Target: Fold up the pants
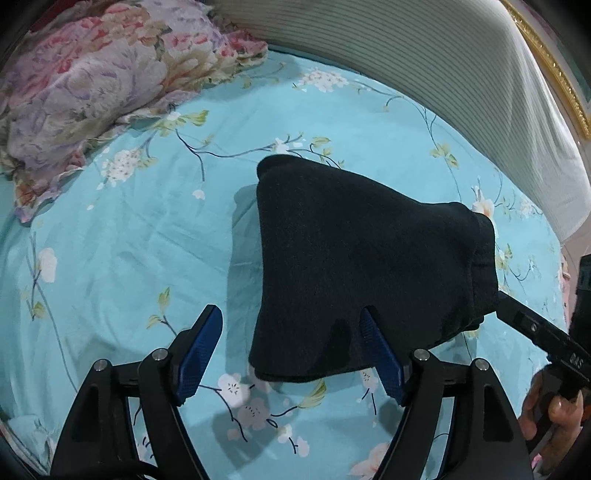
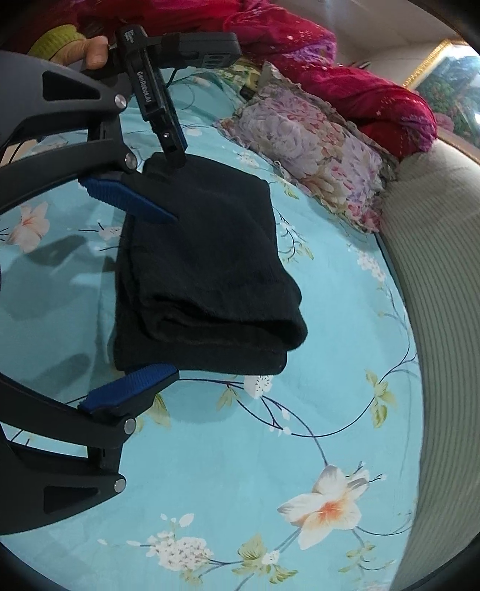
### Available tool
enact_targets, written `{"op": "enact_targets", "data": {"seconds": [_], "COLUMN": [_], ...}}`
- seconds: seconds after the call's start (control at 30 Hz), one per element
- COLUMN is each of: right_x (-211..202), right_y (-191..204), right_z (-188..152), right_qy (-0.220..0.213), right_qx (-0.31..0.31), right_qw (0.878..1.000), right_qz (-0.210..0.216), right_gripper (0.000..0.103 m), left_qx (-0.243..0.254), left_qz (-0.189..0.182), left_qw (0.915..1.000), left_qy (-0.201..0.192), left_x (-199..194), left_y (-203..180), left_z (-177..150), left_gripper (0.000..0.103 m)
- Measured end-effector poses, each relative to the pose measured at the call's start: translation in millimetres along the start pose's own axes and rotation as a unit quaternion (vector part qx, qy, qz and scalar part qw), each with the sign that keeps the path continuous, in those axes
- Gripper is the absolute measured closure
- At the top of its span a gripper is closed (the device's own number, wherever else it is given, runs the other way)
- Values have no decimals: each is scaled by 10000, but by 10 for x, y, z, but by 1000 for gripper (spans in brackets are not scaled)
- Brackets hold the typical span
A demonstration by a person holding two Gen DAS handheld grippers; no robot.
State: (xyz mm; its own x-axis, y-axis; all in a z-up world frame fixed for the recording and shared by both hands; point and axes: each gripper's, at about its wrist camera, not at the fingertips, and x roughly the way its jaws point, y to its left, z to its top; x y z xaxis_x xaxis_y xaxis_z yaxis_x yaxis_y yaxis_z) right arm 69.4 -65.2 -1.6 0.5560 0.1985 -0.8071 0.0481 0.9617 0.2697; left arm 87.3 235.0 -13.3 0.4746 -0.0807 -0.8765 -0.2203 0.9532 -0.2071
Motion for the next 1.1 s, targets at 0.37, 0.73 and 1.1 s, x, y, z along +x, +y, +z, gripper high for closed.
{"op": "enact_targets", "data": {"seconds": [0.37, 0.73, 1.1], "right_x": [-155, -276, -224], "right_y": [322, 499, 642], "right_z": [-158, -309, -477], "right_qy": [-194, -536, -750], "right_qx": [-835, -1296, -1698], "right_qw": [9956, 9890, 9786], "right_qz": [-371, -464, -883], "right_gripper": [15, 11, 5], "left_qx": [240, 363, 525], "left_qz": [111, 162, 442], "left_qw": [9993, 9976, 9943], "left_qy": [-249, -564, -816], "left_x": [-235, -410, -410], "left_y": [-157, -206, -238], "left_z": [-237, -436, -627], "left_gripper": [26, 22, 20]}}
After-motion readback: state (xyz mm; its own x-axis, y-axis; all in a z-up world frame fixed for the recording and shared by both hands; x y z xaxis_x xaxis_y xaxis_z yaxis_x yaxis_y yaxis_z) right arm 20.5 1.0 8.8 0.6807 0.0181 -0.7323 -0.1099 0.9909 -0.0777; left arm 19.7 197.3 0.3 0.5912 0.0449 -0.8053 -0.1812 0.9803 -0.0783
